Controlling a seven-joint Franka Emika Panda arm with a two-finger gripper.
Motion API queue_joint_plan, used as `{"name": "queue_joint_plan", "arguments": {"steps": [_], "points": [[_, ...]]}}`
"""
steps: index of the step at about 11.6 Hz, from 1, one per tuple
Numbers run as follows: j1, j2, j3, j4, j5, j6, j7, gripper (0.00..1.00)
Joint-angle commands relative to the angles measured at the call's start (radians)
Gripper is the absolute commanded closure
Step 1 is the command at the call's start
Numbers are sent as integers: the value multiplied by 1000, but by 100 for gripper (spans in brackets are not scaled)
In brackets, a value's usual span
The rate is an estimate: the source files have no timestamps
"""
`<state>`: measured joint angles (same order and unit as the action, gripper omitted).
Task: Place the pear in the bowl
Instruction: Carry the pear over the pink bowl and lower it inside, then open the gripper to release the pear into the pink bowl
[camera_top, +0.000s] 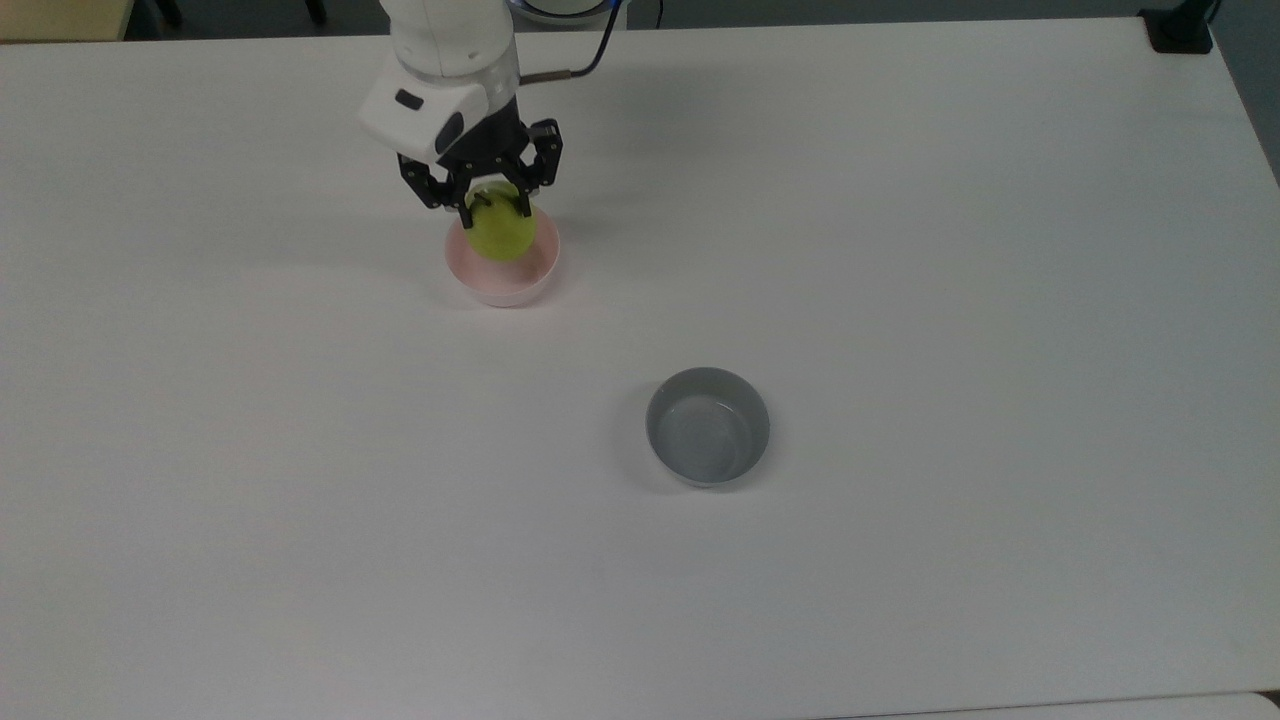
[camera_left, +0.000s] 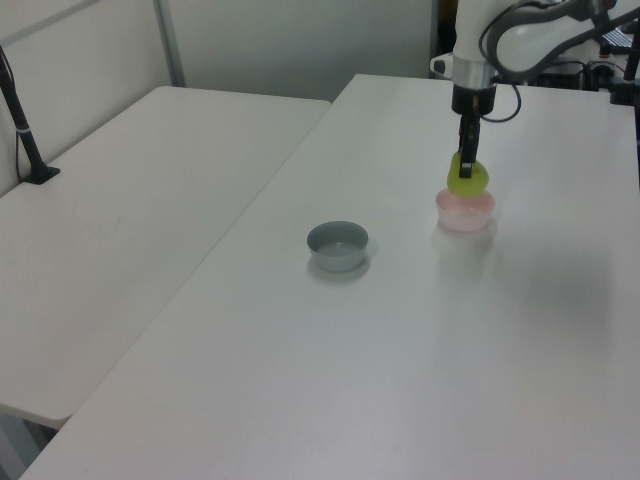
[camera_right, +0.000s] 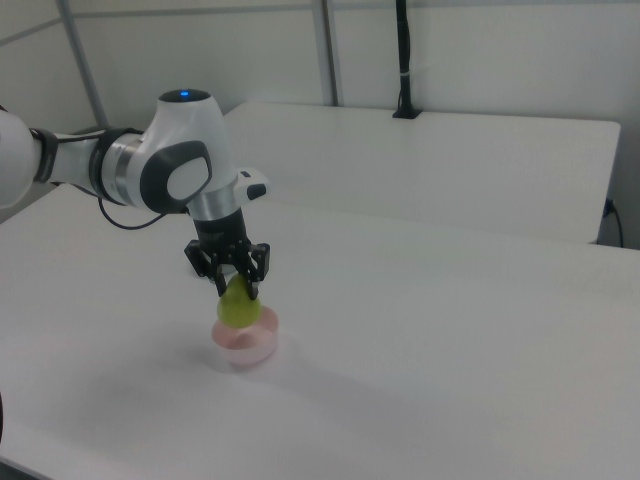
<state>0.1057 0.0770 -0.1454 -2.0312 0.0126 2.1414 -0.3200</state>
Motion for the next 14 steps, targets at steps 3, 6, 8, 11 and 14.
{"name": "queue_joint_plan", "arguments": {"steps": [3, 6, 8, 11, 14], "points": [[23, 56, -3, -32, -19, 100, 18, 93], [22, 64, -3, -32, -19, 100, 18, 76], [14, 63, -3, -32, -19, 95, 18, 45], [-6, 53, -3, -23, -19, 60, 16, 0], [-26, 23, -3, 41, -17, -53, 18, 0]]}}
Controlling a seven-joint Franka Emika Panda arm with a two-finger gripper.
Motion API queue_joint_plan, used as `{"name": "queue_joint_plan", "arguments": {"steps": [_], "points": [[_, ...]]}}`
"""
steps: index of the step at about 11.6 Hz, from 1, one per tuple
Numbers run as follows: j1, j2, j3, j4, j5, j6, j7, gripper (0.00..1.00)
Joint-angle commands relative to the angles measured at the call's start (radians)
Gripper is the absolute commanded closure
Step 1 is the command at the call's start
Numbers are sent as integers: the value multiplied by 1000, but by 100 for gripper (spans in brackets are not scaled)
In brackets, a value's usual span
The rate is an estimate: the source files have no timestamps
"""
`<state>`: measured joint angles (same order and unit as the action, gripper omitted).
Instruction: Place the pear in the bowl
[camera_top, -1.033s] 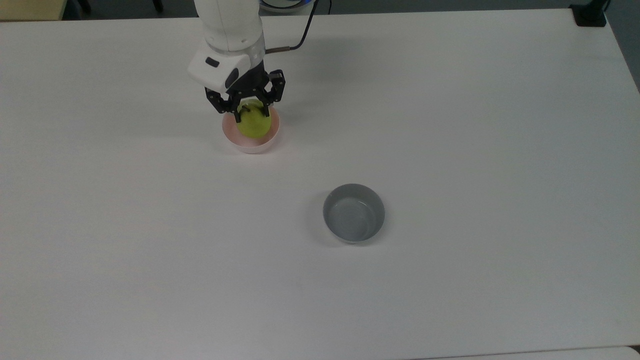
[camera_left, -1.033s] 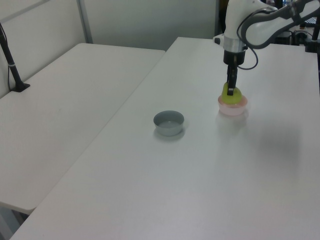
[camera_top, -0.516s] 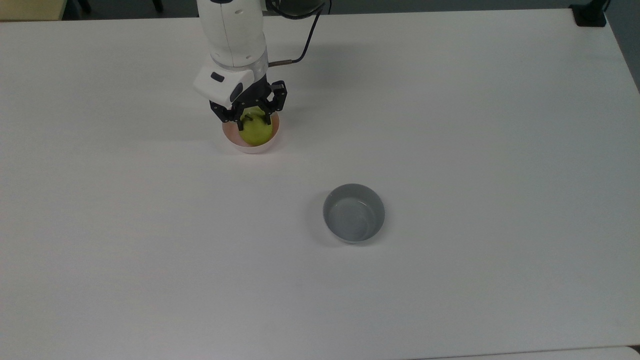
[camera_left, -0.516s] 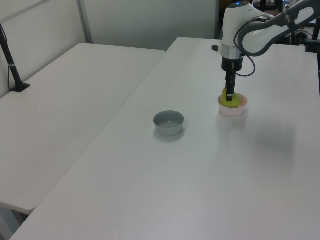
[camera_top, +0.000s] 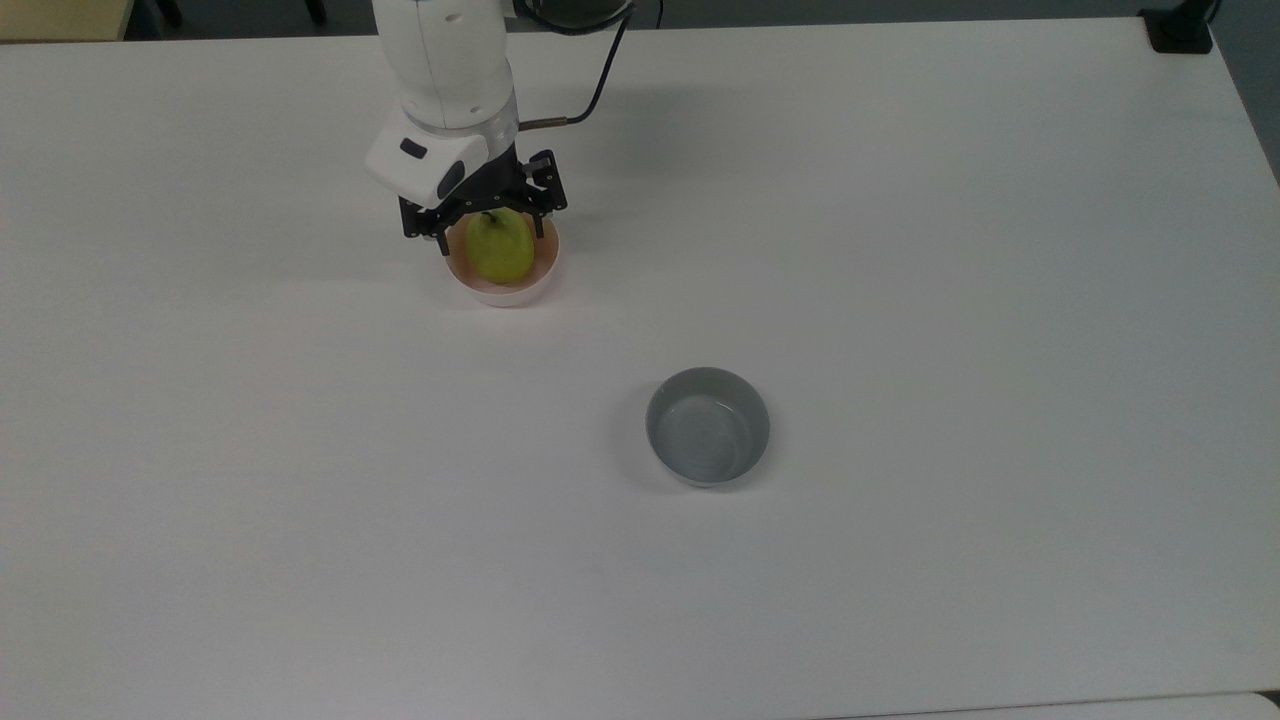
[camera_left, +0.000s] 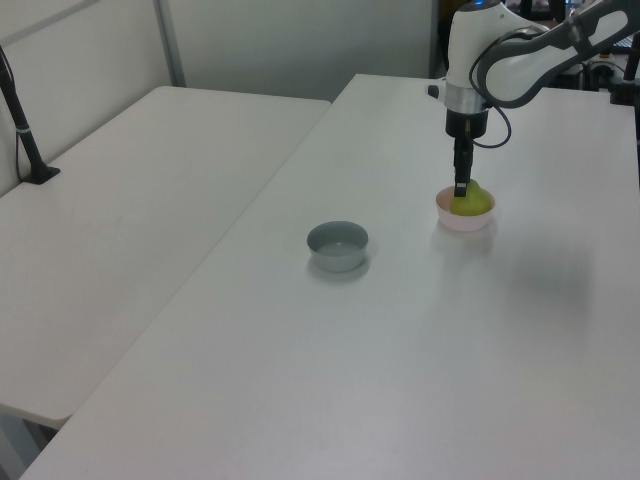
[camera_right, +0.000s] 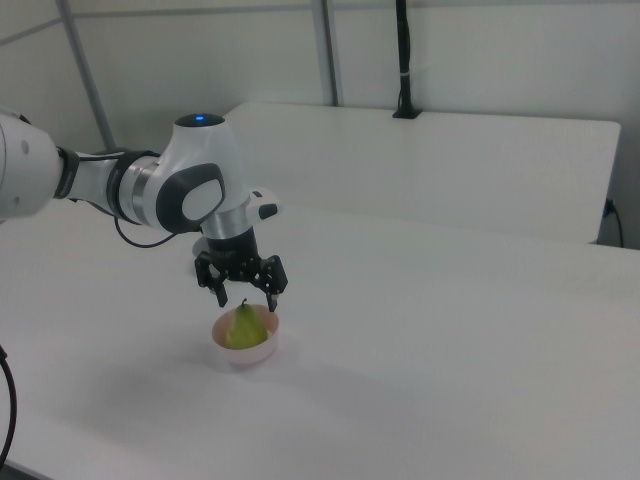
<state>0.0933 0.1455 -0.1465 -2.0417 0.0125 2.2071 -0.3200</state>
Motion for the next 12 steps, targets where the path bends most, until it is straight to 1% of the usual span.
{"name": "queue_joint_plan", "arguments": {"steps": [1, 2, 4, 5, 6, 7, 9, 10, 12], "points": [[-21, -50, -2, 111, -14, -210, 21, 0], [-30, -55, -2, 177, -14, -307, 19, 0], [-49, -70, -2, 270, -14, -420, 21, 0], [-65, -89, -2, 294, -8, -458, 24, 0], [-75, -115, -2, 298, -8, -467, 35, 0], [-87, -132, -2, 317, -6, -469, 65, 0], [-102, -136, -1, 383, -2, -507, 172, 0], [-102, -153, 1, 400, -2, -548, 182, 0], [-106, -188, 22, 402, -3, -563, 180, 0]]}}
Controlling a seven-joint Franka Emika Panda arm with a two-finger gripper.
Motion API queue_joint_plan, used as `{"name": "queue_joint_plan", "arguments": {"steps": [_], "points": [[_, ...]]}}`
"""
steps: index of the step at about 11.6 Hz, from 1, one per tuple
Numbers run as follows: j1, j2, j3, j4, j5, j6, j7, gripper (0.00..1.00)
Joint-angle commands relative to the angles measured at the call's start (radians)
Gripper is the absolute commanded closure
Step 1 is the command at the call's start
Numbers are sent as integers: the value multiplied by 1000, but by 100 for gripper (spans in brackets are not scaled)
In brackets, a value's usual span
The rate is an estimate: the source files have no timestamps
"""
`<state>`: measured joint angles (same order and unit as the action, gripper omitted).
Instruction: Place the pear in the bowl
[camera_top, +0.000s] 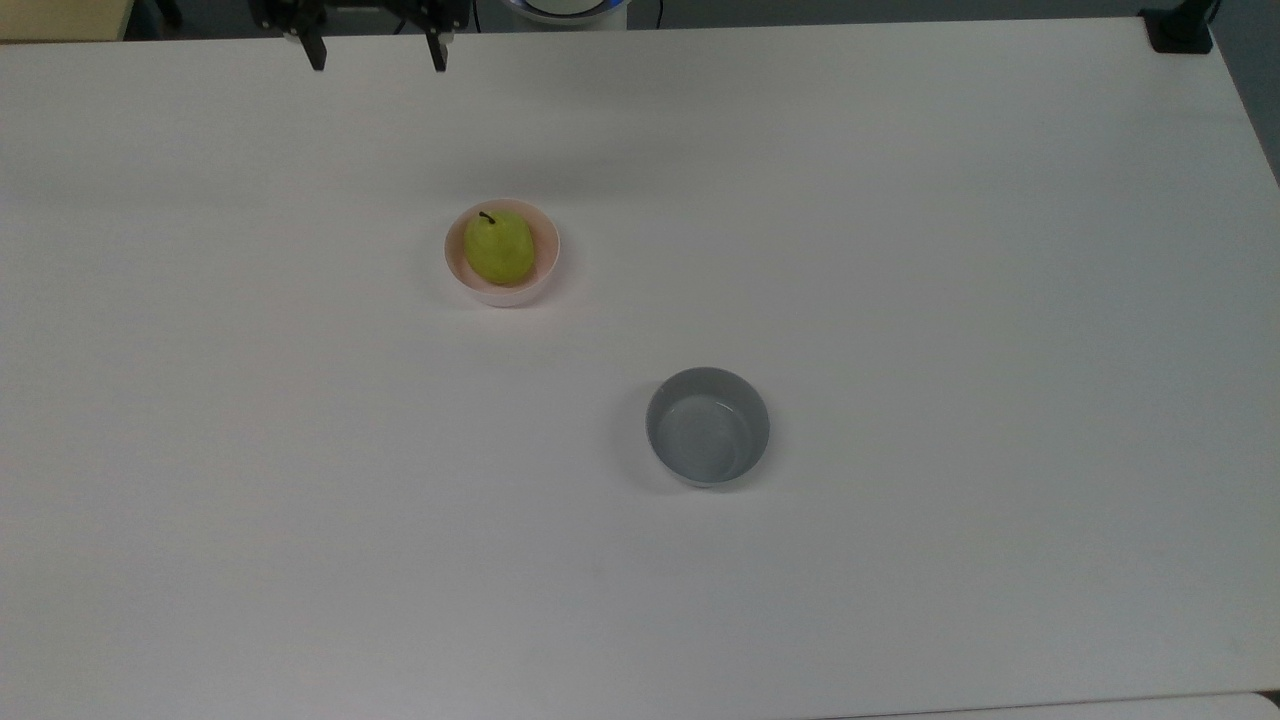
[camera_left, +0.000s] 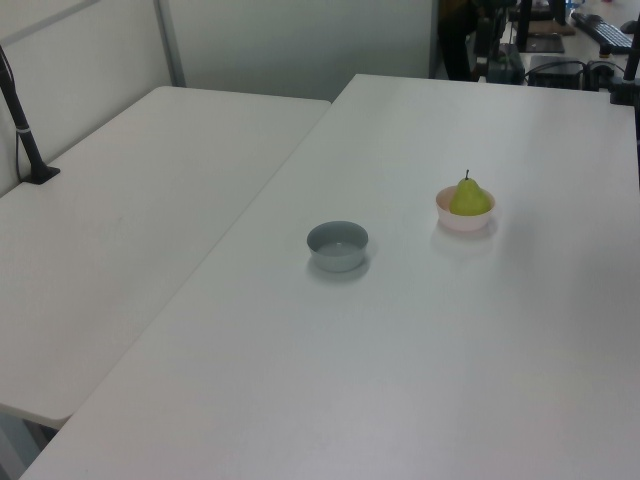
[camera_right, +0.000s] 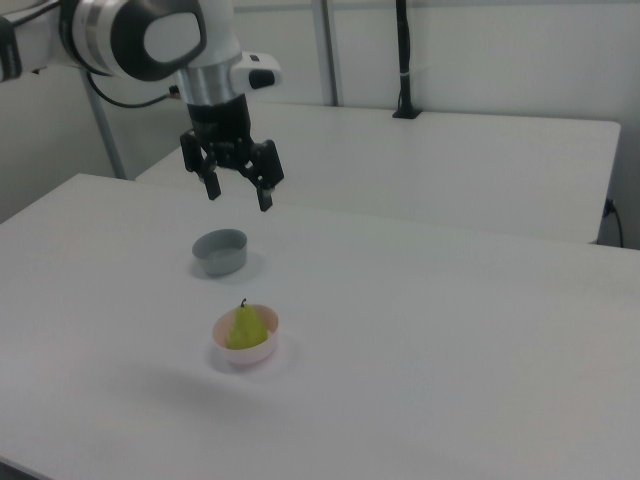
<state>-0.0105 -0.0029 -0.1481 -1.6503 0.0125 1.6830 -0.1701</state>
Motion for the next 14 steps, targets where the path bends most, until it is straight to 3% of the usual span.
{"name": "queue_joint_plan", "arguments": {"steps": [1, 4, 14], "points": [[-5, -42, 33, 10, -2, -26, 32, 0], [-25, -39, 47, -6, 50, 53, 29, 0], [-28, -19, 97, -8, 46, 53, 27, 0]]}}
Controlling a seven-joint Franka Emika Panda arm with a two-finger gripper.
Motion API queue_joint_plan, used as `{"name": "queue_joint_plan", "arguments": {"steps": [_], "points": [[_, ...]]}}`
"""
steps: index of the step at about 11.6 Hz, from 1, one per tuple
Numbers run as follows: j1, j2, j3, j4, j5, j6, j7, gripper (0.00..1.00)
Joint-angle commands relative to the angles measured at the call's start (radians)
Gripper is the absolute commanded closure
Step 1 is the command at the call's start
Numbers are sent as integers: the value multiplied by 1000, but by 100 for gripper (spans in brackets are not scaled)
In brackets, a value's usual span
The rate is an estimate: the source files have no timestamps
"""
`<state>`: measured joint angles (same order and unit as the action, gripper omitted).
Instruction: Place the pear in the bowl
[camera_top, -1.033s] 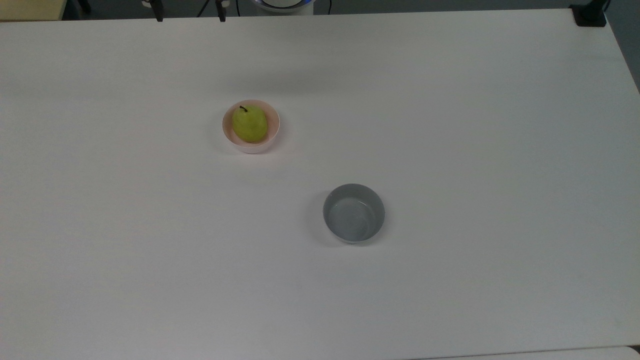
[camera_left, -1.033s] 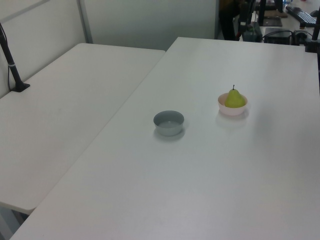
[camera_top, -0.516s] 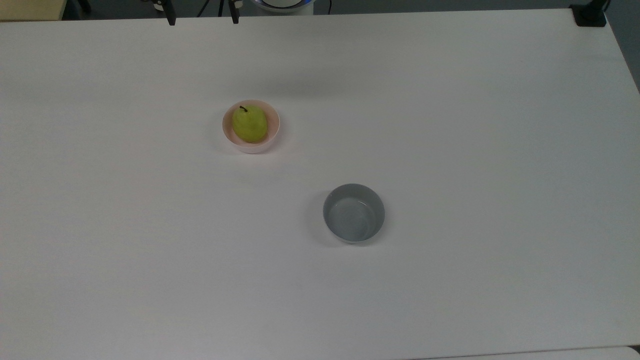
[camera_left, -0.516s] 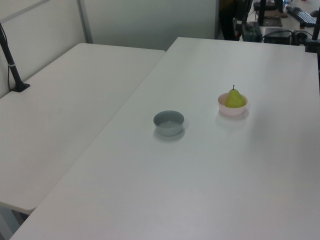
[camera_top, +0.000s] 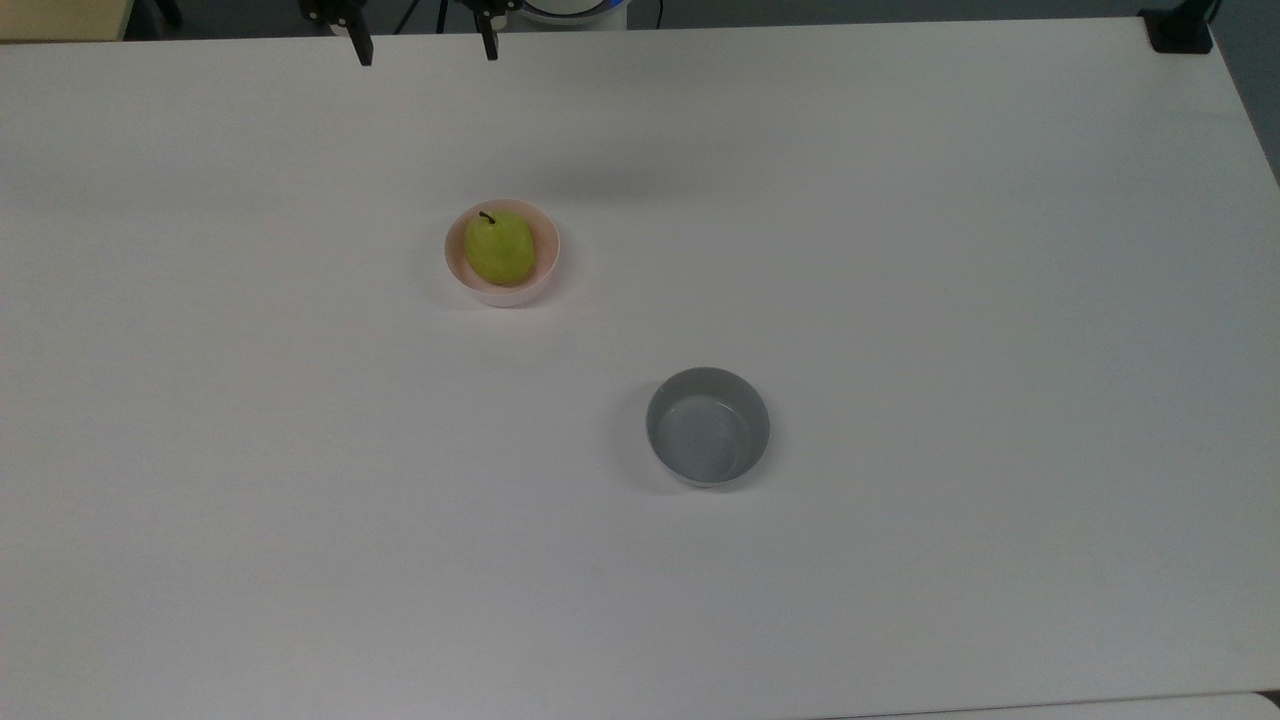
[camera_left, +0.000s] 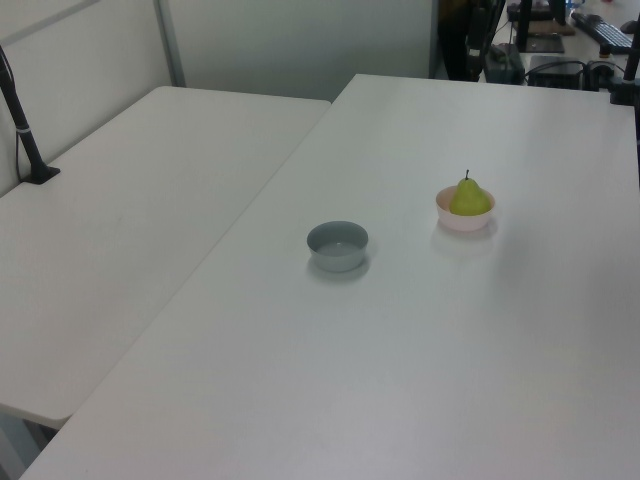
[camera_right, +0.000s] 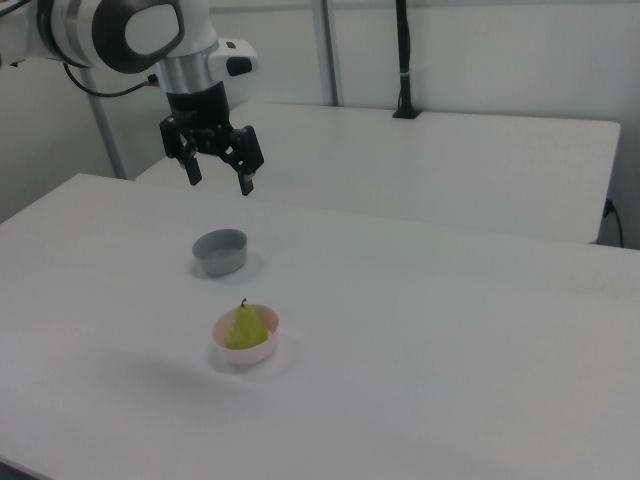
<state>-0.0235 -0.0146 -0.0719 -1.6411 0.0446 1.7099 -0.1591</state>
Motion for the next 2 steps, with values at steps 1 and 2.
{"name": "queue_joint_plan", "arguments": {"steps": [1, 2], "points": [[-15, -7, 23, -19, 12, 27, 15, 0], [-15, -7, 23, -19, 12, 27, 16, 0]]}}
